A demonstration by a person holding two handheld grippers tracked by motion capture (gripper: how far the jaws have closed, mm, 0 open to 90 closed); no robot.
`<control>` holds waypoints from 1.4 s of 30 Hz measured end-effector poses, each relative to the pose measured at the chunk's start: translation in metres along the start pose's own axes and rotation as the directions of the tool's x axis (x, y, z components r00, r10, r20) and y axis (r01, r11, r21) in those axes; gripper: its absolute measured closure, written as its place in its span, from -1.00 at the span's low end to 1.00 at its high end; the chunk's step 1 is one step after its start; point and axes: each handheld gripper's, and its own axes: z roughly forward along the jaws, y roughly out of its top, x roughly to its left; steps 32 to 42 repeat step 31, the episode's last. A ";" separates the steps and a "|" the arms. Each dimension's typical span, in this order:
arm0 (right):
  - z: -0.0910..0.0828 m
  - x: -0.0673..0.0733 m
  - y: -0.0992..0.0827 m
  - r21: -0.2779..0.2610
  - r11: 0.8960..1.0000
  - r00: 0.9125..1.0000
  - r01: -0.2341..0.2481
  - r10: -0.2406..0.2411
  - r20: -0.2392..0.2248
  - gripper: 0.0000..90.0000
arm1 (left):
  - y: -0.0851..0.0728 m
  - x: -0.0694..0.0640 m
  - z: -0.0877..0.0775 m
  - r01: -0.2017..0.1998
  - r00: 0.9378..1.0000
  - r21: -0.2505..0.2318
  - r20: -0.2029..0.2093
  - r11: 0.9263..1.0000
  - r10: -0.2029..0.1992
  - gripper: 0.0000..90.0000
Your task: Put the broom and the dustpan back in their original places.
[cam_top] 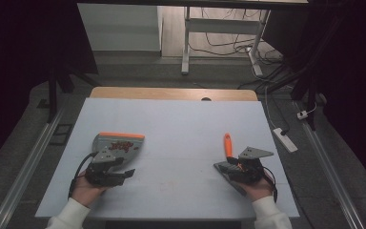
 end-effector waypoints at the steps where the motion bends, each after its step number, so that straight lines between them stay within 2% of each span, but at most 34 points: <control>1: 0.000 0.002 0.000 -0.003 1.000 1.000 0.000 0.000 -0.006 0.07 | 0.000 0.000 0.001 -0.005 1.000 0.004 0.003 1.000 0.005 -0.22; 7: 0.006 0.014 0.002 -0.005 0.999 0.999 0.036 -0.036 -0.033 0.07 | -0.006 0.000 -0.002 -0.002 1.000 -0.001 0.026 1.000 0.002 -0.22; 13: 0.009 0.022 0.001 0.003 0.997 0.996 0.078 -0.078 -0.051 0.08 | -0.007 -0.001 -0.002 0.003 1.000 0.003 0.021 1.000 -0.003 -0.22; 22: 0.003 0.022 0.001 -0.020 0.996 0.995 0.089 -0.090 -0.033 0.08 | -0.008 -0.001 0.000 0.010 1.000 0.008 0.016 1.000 -0.010 -0.22; 42: 0.004 0.024 0.002 -0.013 0.995 0.994 0.104 -0.104 -0.026 0.06 | -0.009 -0.001 0.000 0.009 1.000 0.018 0.014 1.000 -0.010 -0.23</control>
